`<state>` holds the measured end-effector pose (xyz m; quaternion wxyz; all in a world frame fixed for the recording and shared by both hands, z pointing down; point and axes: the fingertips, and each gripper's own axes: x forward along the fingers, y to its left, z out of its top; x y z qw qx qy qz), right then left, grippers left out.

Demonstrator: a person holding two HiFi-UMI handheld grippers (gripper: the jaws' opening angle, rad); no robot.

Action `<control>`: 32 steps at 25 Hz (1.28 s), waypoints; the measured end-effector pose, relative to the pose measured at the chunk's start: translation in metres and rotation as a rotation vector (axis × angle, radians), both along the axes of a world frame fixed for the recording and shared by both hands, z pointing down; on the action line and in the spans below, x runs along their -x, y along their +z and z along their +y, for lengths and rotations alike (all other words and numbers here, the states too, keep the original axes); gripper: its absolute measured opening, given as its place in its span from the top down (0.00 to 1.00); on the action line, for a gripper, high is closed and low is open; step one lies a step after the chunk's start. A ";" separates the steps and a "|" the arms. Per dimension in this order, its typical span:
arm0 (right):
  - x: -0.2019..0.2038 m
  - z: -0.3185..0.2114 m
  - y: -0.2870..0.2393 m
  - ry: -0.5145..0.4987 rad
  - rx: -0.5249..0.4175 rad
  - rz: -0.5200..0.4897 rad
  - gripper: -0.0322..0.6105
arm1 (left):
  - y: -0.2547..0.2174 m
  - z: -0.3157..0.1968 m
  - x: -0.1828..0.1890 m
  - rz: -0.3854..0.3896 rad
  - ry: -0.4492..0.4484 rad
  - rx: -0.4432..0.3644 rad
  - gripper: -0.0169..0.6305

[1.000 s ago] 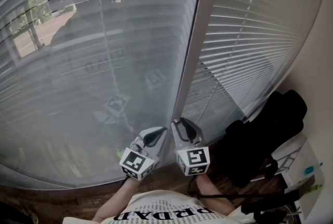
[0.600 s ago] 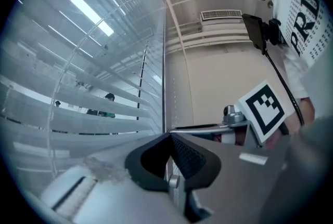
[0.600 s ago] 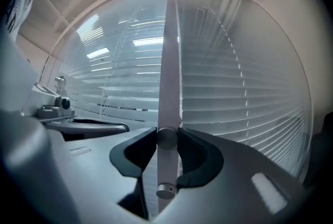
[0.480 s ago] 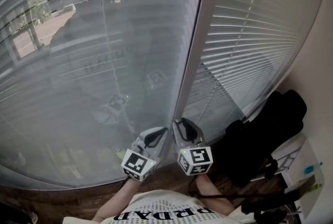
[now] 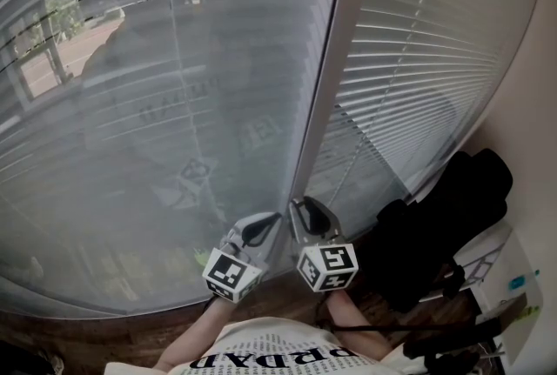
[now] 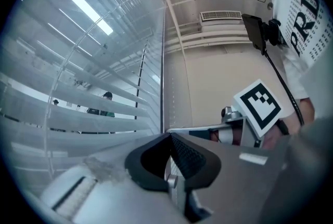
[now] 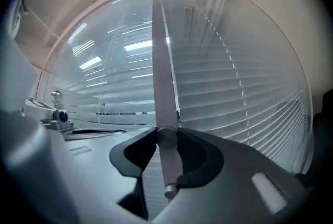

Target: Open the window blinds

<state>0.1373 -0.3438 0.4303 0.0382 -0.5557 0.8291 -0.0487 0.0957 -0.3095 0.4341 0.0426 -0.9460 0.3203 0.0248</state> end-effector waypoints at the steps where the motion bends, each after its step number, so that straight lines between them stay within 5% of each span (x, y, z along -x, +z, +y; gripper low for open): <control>1: 0.000 0.000 0.000 0.000 -0.001 0.006 0.74 | -0.001 0.000 0.000 0.003 0.001 0.000 0.99; 6: 0.001 0.001 -0.001 -0.012 -0.027 0.109 0.74 | -0.003 0.002 0.001 0.020 0.001 0.006 0.99; 12: 0.009 0.010 -0.008 -0.021 -0.151 0.559 0.69 | -0.004 0.002 0.005 0.016 -0.001 -0.003 0.99; 17: 0.012 0.006 -0.001 -0.035 -0.179 0.766 0.65 | -0.002 0.003 0.005 0.018 -0.002 0.003 0.99; 23: 0.015 0.003 -0.001 -0.012 -0.215 0.814 0.69 | 0.000 0.004 0.003 0.017 0.002 0.014 0.99; 32: 0.014 0.002 0.004 0.004 -0.185 0.712 0.74 | 0.002 0.000 0.007 0.021 -0.011 0.021 0.99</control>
